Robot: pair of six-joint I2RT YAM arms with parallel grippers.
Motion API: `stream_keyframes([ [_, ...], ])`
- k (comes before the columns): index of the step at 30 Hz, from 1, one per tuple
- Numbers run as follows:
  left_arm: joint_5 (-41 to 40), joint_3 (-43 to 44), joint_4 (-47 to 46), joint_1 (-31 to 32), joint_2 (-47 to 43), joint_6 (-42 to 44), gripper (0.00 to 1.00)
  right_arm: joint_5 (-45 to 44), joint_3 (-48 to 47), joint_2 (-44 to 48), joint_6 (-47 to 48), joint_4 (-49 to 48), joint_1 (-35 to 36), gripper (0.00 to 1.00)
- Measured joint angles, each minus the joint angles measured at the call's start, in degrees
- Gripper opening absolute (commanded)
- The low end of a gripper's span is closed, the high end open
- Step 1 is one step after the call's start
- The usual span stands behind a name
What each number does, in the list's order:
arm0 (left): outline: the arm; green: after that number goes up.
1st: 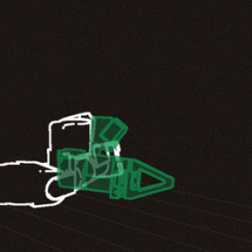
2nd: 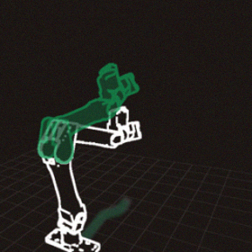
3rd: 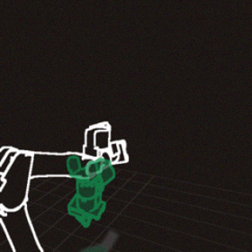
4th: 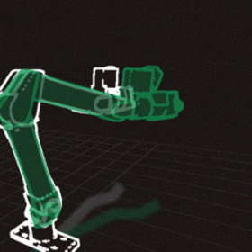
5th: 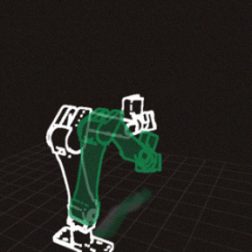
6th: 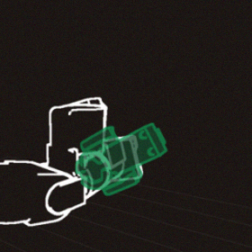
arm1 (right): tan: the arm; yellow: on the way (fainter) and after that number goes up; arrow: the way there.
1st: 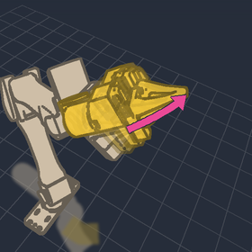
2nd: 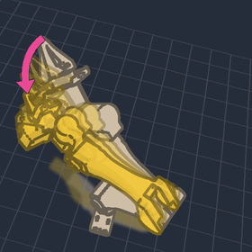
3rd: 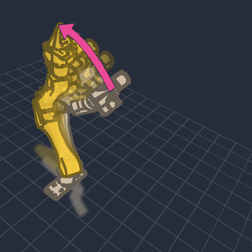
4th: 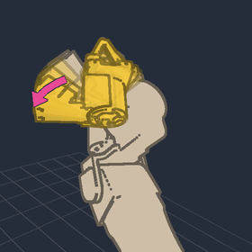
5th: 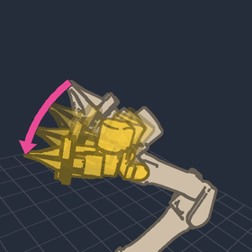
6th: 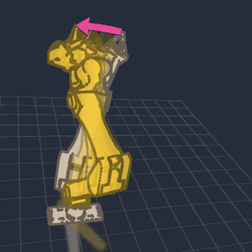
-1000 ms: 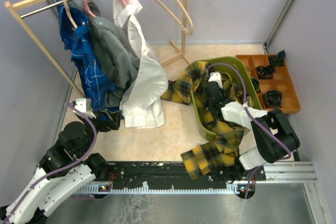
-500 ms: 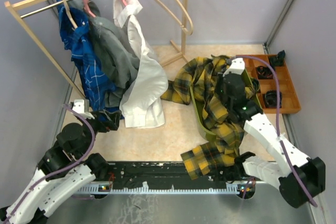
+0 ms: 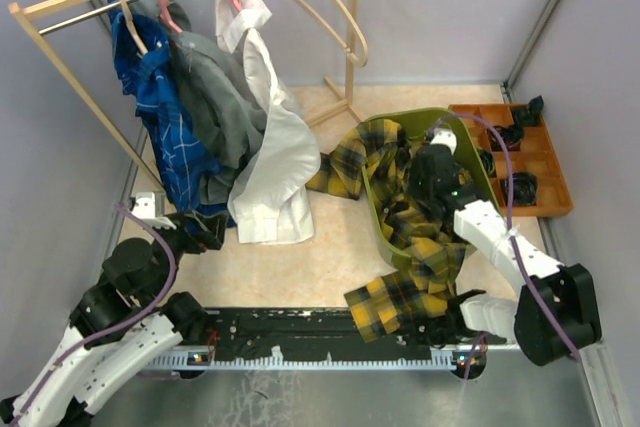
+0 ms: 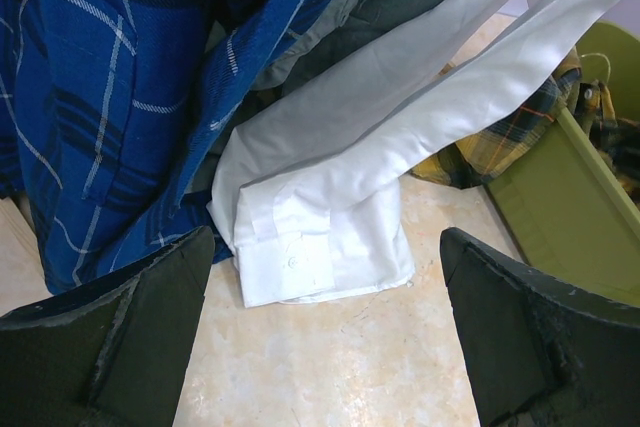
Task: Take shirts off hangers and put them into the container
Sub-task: Place the shirt in the bin.
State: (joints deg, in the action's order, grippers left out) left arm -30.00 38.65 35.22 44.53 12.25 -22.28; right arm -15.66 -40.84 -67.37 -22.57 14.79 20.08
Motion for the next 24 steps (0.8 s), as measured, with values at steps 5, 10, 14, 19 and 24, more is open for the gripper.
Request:
stream_keyframes([
  [5, -0.04, 0.00, 0.35, 0.00, -0.11, -0.02, 1.00, 2.03, -10.47, 3.32, 0.92, 3.19, 0.00, 0.60],
  [10, -0.44, 0.00, 0.83, 0.00, -0.11, -0.20, 0.99, 7.45, -16.17, 11.15, 1.31, 2.78, 0.57, 0.67],
  [14, -0.50, 0.00, 0.83, 0.00, -0.07, -0.24, 0.99, 8.68, -16.68, 12.46, 1.38, 3.28, 4.57, 0.65],
  [19, -0.57, 0.00, 0.85, 0.00, 0.28, -0.28, 0.99, 10.27, -14.45, 11.56, 1.92, 2.05, 14.75, 0.58],
  [24, -0.92, 0.00, 0.87, 0.00, 0.28, -0.44, 1.00, 8.79, -11.10, 7.10, 4.22, -3.08, 24.83, 0.57],
])
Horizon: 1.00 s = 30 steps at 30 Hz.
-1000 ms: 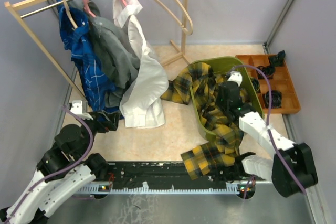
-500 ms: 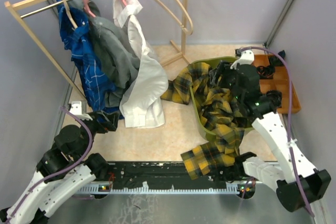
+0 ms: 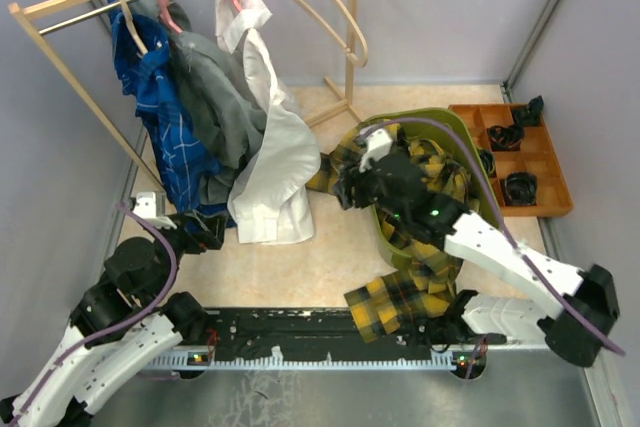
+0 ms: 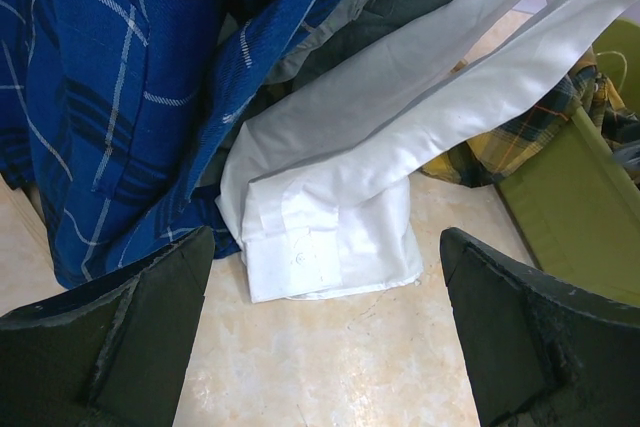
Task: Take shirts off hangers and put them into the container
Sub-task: Place the shirt in the bin.
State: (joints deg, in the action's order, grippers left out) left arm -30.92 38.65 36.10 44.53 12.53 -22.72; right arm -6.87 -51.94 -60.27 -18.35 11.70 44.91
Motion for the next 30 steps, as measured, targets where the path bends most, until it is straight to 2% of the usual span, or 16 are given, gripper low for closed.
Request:
stream_keyframes([
  [5, -0.52, 0.00, 0.11, 0.00, 0.00, -0.24, 1.00, -3.52, 0.00, -11.78, 6.23, -2.95, 6.03, 0.50],
  [9, -0.90, 0.00, 0.26, 0.00, 0.00, -0.48, 1.00, -5.81, -3.43, -22.91, 10.32, -2.75, 7.04, 0.45],
  [14, -1.31, 0.00, 0.37, 0.00, 0.00, -0.70, 1.00, -12.55, -10.45, -34.36, 10.82, -3.74, 7.06, 0.44],
  [20, -1.38, 0.00, 0.39, 0.00, 0.09, -0.85, 1.00, -15.61, -10.64, -38.71, 7.93, -10.67, 5.42, 0.45],
  [26, -1.36, 0.00, 0.39, 0.00, 0.85, -0.85, 1.00, -15.21, -10.80, -42.07, 5.20, -16.85, 2.27, 0.50],
  [30, -1.36, 0.00, 0.39, 0.00, 0.87, -0.85, 1.00, -13.90, -13.94, -48.28, 4.85, -17.53, 1.66, 0.56],
])
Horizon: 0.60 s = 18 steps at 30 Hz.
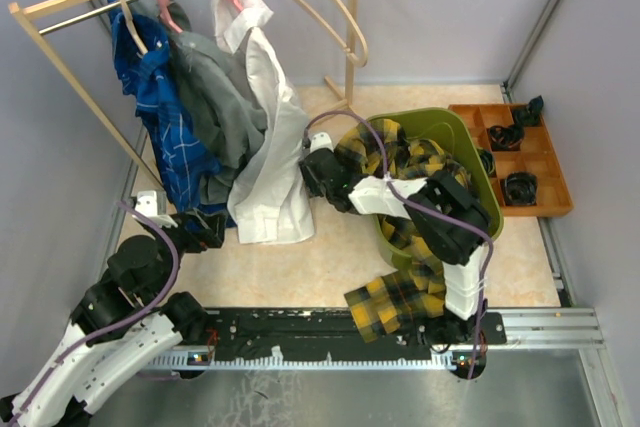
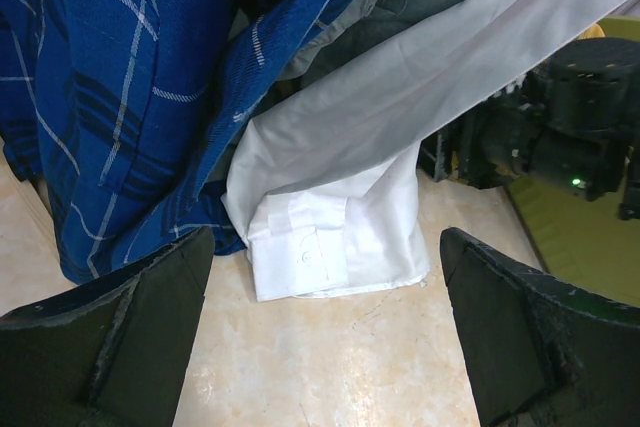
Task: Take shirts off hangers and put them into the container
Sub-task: Place the shirt in the bin.
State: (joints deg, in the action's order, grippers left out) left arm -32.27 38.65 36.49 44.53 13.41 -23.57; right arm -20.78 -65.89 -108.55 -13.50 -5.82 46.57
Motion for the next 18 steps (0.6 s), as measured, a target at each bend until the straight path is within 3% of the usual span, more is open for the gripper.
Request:
stream_keyframes([
  [3, 0.00, 0.00, 0.00, 0.00, 0.00, 0.00, 0.99, 0.26, -1.79, -4.13, -0.35, -0.15, 0.13, 0.58],
  [5, -0.02, 0.00, 0.00, 0.00, 0.00, 0.00, 1.00, 0.24, -2.58, -6.34, -0.70, -0.17, 0.13, 0.54],
  [7, -0.04, 0.00, 0.00, 0.00, 0.00, 0.00, 1.00, 0.15, -3.72, -7.30, -1.14, -0.59, 0.13, 0.44],
  [9, -0.07, 0.00, 0.00, 0.00, 0.00, -0.02, 1.00, 0.24, -4.26, -7.87, -1.38, -0.94, 0.13, 0.25],
  [11, -0.09, 0.00, 0.00, 0.00, 0.00, -0.02, 1.00, 0.28, -4.26, -7.89, -1.60, -1.09, 0.13, 0.15],
  [18, -0.07, 0.00, 0.00, 0.00, 0.00, -0.02, 1.00, 1.03, 1.25, -2.43, -1.55, -0.76, 0.57, 0.09],
])
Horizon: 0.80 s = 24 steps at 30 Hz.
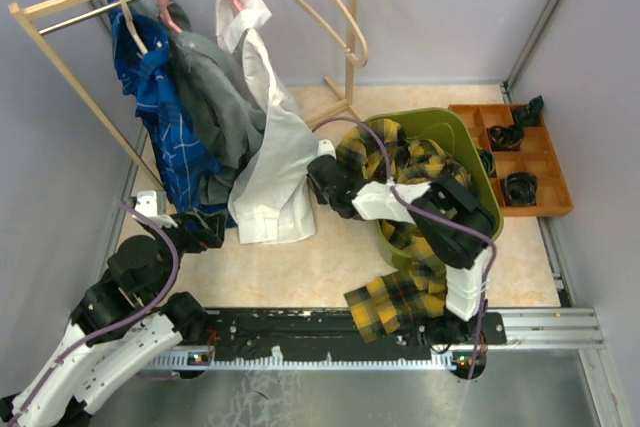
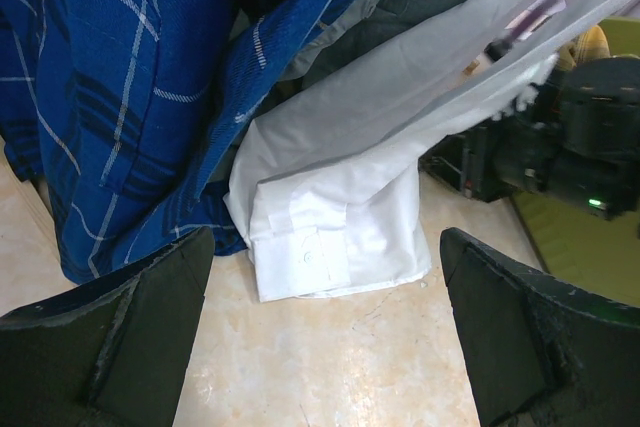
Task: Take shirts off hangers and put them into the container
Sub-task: Place the shirt in the bin.
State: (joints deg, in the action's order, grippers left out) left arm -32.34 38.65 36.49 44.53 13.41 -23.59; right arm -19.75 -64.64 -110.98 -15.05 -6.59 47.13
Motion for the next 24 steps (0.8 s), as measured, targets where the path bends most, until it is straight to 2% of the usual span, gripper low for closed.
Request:
stream_keyframes([
  [4, -0.02, 0.00, 0.00, 0.00, 0.00, 0.00, 0.99, -1.31, 5.05, 12.09, 0.59, 2.01, 1.86, 0.06],
  [9, -0.04, 0.00, 0.02, 0.00, 0.00, -0.02, 0.99, -6.08, 8.22, 33.79, 1.66, 1.38, 3.61, 0.05],
  [12, -0.07, 0.00, 0.02, 0.00, 0.00, -0.02, 0.99, -11.58, 9.60, 46.05, 3.74, -0.55, 3.61, 0.04],
  [14, -0.07, 0.00, 0.02, 0.00, 0.00, -0.04, 0.99, -18.25, 11.08, 54.60, 6.93, -2.25, 3.58, 0.04],
  [18, -0.09, 0.00, 0.04, 0.00, 0.00, -0.07, 0.99, -26.58, 13.35, 61.07, 11.08, -2.47, 1.20, 0.05],
  [22, -0.09, 0.00, 0.04, 0.00, 0.00, -0.07, 1.00, -28.92, 14.21, 60.37, 6.73, 7.04, -9.81, 0.06],
  [24, -0.09, 0.00, 0.04, 0.00, 0.00, -0.07, 0.99, -27.93, 17.18, 59.19, 3.06, 11.08, -15.17, 0.10],
])
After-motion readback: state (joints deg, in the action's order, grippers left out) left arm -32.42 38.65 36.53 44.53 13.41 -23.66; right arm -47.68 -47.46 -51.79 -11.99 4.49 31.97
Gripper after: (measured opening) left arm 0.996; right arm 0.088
